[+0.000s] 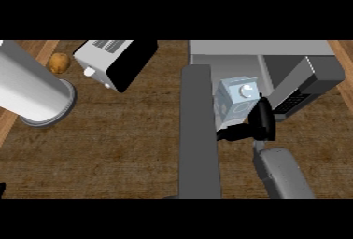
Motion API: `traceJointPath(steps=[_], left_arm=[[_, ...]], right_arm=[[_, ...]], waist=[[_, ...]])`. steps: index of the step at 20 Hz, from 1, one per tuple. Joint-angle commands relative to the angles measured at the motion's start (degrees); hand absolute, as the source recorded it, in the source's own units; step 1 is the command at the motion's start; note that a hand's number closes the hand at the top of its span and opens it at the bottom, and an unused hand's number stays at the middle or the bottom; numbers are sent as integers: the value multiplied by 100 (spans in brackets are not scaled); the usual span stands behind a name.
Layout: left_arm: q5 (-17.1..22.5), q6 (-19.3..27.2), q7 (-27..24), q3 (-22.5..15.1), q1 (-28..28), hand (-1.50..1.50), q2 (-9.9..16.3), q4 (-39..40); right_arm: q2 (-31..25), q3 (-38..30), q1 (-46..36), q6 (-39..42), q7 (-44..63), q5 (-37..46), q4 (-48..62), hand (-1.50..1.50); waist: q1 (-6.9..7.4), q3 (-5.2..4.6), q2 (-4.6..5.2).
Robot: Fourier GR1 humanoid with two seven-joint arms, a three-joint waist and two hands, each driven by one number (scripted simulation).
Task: Pick up the milk, place it into the microwave and close the microwave
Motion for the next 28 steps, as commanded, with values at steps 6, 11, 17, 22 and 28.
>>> traceJointPath(steps=[6,11,17,22,28], left_arm=[[135,-218,12,385,-311,-150,152,349],[82,-360,-50,380,-151,-150,66,373],[85,-457,-122,468,-510,-150,162,779],[63,-420,25,403,-631,-150,144,668],[120,-418,79,444,-927,-150,212,911]], right_arm=[[255,-893,-1680,-255,-1092,-93,2877,150],[-266,-1388,-2312,148,-1956,-193,4067,150],[-310,-1436,-2969,-260,-2648,96,4872,150],[-139,-1521,-3353,-1015,-2949,242,5372,150],[-336,-1038,-3770,-2234,-2799,965,5786,150]], waist=[[121,-17,40],[181,-13,59],[241,-13,92],[377,-9,145],[430,-18,178]])
